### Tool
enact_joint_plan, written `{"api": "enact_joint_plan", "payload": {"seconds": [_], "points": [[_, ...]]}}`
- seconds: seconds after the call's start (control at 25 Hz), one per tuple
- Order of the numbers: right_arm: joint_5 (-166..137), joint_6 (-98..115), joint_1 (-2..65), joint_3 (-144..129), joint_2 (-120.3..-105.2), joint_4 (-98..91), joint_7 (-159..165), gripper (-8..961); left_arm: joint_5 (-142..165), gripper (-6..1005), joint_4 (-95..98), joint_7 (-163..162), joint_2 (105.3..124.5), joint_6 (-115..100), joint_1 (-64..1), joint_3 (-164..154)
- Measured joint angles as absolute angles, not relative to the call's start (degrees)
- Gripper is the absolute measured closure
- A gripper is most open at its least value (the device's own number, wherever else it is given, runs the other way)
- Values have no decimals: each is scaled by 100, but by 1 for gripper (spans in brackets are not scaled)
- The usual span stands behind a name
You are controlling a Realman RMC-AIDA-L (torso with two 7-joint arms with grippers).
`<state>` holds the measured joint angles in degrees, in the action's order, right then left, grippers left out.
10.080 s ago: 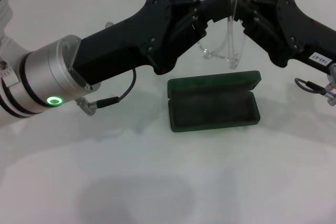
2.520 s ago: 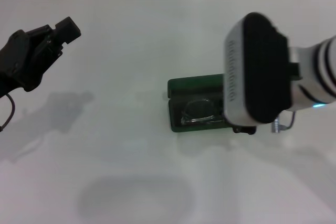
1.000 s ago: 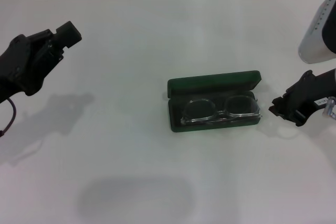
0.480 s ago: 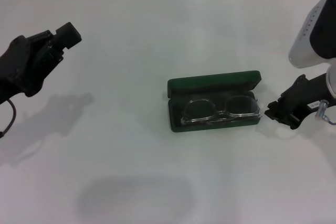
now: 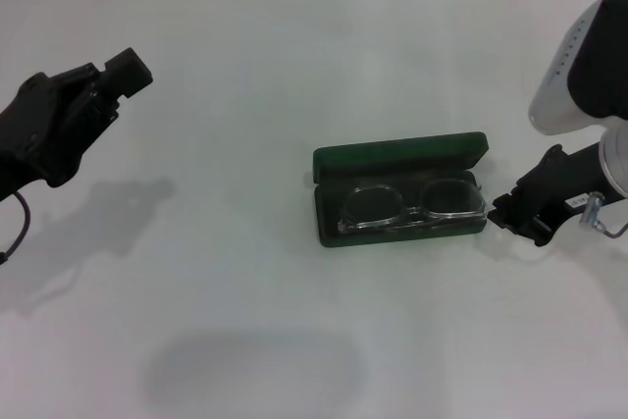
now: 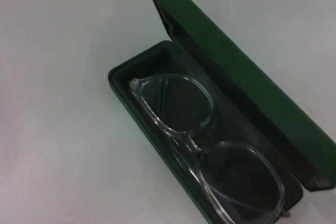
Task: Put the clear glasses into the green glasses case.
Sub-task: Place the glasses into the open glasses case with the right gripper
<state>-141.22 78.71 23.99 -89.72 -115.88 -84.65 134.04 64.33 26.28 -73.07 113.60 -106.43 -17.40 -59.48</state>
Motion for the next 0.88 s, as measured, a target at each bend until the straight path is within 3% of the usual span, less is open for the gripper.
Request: {"api": "enact_joint_plan", "payload": {"seconds": [0.88], "points": [[-14083,7386,2662,-9237,-11592,-7988,13286,854,6433,970,2628,-7316,11372,-10643,-1731,-5918]]}}
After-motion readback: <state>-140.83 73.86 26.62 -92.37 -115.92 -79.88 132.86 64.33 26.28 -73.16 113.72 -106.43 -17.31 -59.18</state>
